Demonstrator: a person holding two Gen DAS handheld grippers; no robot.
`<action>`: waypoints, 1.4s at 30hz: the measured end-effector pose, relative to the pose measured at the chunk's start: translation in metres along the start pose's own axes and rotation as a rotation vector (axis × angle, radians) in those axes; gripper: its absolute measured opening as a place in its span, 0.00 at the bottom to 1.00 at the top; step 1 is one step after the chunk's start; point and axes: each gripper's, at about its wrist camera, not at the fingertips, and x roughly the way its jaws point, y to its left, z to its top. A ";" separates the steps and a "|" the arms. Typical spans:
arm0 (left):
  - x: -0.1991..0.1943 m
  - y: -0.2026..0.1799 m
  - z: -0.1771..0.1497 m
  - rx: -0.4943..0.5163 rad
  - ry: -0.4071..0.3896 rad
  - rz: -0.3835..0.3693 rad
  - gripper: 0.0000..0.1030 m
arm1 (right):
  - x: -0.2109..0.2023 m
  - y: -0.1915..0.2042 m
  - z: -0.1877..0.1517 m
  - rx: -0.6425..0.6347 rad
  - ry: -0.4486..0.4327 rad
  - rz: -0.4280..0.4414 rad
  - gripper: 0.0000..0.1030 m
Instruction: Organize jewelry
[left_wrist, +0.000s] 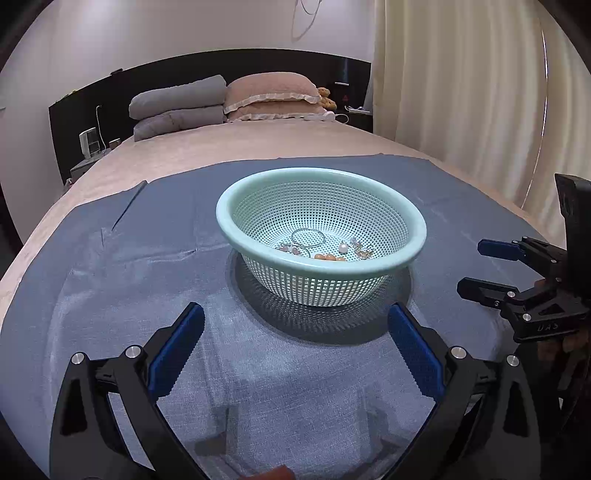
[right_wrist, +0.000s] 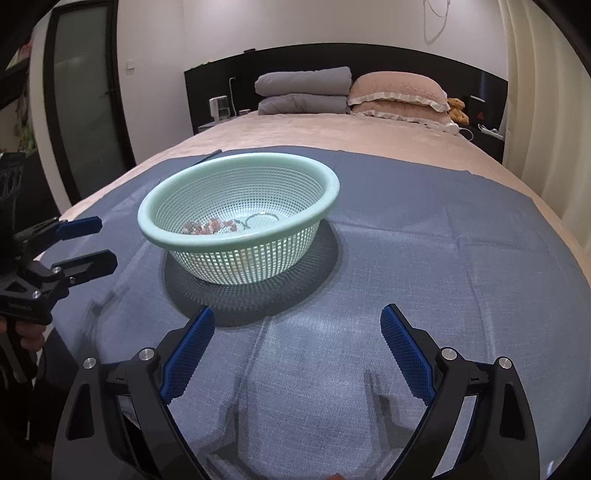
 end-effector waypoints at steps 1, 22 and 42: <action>0.000 -0.001 0.000 0.003 0.001 -0.005 0.94 | 0.000 0.000 0.000 0.003 -0.001 -0.003 0.84; 0.005 -0.015 -0.005 0.005 0.015 0.070 0.94 | 0.003 -0.004 0.000 0.012 -0.006 -0.054 0.85; -0.001 -0.018 -0.007 -0.015 -0.023 0.062 0.94 | -0.001 0.003 -0.004 -0.005 -0.007 -0.068 0.85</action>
